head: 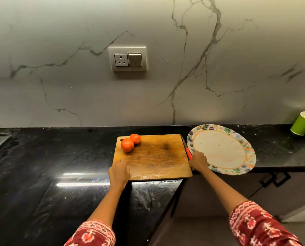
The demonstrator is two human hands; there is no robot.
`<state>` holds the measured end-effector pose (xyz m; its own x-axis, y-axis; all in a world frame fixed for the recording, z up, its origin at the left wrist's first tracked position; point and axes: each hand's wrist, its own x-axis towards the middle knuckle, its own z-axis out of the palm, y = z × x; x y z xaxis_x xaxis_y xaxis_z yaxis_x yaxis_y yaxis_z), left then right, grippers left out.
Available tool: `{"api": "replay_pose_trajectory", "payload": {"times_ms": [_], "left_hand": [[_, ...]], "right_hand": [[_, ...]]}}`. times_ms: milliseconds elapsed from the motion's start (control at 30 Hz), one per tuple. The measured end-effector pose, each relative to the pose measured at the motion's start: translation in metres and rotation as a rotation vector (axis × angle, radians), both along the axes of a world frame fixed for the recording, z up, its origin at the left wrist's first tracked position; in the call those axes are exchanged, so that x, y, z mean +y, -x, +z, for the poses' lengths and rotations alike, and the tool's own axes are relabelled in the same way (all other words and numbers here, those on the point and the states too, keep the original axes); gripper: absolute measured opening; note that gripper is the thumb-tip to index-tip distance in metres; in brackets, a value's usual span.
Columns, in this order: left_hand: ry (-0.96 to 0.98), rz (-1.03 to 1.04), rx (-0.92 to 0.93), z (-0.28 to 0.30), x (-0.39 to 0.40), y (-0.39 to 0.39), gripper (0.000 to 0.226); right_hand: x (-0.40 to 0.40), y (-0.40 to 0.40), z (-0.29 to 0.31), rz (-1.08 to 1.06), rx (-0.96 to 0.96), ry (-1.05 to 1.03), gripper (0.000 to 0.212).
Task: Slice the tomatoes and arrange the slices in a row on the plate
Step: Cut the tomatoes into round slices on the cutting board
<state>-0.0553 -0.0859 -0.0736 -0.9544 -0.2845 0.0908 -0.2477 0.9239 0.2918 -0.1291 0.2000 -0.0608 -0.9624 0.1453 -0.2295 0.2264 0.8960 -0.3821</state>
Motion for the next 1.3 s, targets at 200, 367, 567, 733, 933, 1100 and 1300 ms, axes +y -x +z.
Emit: {"api": "replay_pose_trajectory", "payload": {"times_ms": [200, 367, 567, 733, 933, 1100, 1300], "left_hand": [[-0.15, -0.056, 0.157, 0.014, 0.0, 0.015, 0.03], [-0.192, -0.089, 0.205, 0.018, -0.002, 0.028, 0.028], [-0.083, -0.173, 0.238, 0.026, -0.01, 0.056, 0.015], [0.003, -0.196, 0.075, 0.022, -0.02, 0.092, 0.035], [0.386, -0.285, -0.178, 0.027, -0.018, 0.136, 0.071], [0.448, -0.3, -0.209, 0.028, -0.012, 0.155, 0.07], [0.438, -0.318, -0.233, 0.028, -0.002, 0.17, 0.06]], "right_hand": [[-0.005, -0.011, 0.015, -0.265, -0.232, 0.585, 0.02], [-0.028, -0.008, 0.022, -0.262, -0.222, 0.66, 0.016], [-0.053, 0.014, 0.028, -0.139, -0.252, 0.715, 0.025], [-0.064, 0.026, 0.019, -0.03, -0.266, 0.804, 0.04], [-0.067, 0.059, 0.017, -0.017, -0.224, 0.83, 0.042], [-0.068, 0.087, 0.015, -0.009, -0.207, 0.858, 0.043], [-0.065, 0.096, 0.01, -0.004, -0.177, 0.885, 0.042]]}}
